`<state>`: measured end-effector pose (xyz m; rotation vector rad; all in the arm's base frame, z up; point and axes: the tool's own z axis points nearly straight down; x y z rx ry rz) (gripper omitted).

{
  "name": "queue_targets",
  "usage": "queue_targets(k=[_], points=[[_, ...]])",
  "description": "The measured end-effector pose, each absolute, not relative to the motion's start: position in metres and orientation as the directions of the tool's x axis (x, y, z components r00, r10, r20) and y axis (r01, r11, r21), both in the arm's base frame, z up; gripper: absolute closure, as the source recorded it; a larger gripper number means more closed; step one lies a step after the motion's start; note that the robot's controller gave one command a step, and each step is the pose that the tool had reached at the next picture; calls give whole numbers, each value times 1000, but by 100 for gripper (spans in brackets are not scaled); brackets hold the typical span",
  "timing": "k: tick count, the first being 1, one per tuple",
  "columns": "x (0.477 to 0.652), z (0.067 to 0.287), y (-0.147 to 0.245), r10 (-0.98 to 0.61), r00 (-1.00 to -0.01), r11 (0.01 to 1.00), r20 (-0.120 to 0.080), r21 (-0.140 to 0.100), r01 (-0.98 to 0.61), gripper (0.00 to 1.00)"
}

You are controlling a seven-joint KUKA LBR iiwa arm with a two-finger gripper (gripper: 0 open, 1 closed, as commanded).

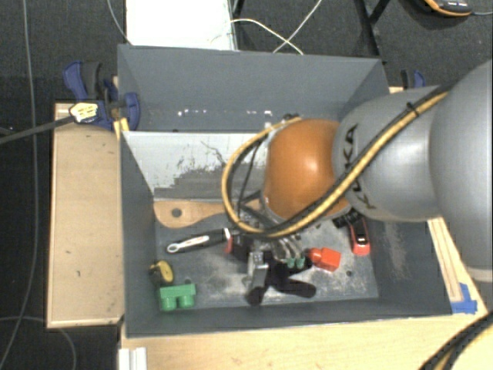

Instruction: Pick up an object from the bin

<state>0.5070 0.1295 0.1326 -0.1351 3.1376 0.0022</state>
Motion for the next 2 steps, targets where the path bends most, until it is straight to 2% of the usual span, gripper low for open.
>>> queue_targets(k=[1,2], points=[[507,133,130,-84,-996,996,-2,3,-84,0],[488,114,67,-39,-999,999,-3,3,-39,100]])
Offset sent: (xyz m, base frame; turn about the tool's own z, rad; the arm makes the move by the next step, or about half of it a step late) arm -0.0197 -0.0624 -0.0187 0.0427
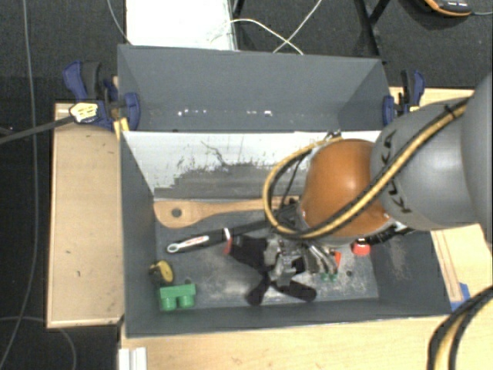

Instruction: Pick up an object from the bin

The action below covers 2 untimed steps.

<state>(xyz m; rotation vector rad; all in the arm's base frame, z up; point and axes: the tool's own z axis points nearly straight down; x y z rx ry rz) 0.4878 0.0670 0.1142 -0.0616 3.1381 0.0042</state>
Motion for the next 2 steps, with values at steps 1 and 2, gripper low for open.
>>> queue_targets(k=[1,2], points=[[488,114,67,-37,-999,999,-3,3,-37,100],[490,114,76,4,-1000,1000,-6,4,4,100]])
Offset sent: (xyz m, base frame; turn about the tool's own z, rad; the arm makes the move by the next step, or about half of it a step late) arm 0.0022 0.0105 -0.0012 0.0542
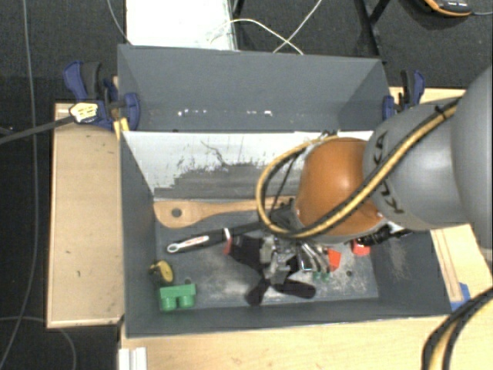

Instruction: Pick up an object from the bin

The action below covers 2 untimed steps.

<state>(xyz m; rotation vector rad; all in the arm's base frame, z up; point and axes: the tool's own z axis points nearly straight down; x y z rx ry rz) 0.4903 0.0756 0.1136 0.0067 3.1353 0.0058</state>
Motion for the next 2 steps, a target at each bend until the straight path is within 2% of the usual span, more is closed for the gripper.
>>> queue_targets(k=[1,2], points=[[495,134,77,-28,-1000,1000,-7,4,-28,100],[492,234,82,-13,-1000,1000,-10,5,-13,100]])
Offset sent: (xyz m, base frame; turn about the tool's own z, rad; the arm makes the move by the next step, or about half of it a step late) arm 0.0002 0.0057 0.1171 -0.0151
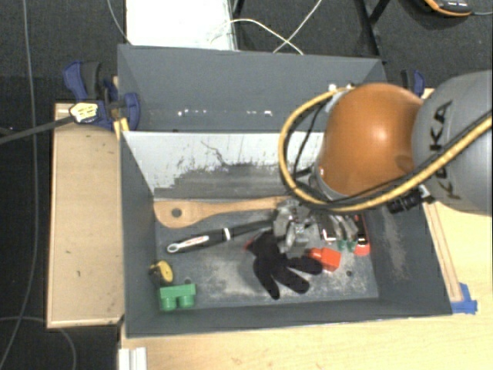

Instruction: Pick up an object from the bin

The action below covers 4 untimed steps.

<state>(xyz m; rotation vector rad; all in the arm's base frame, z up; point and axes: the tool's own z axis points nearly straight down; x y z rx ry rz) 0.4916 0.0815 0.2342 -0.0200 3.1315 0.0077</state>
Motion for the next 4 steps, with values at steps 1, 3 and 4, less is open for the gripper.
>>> queue_targets(k=[1,3,4], points=[[493,239,81,-24,-1000,1000,-1,3,-24,100],[511,208,155,-104,-995,995,-11,7,-104,100],[495,155,102,-277,-961,961,-6,0,-277,100]])
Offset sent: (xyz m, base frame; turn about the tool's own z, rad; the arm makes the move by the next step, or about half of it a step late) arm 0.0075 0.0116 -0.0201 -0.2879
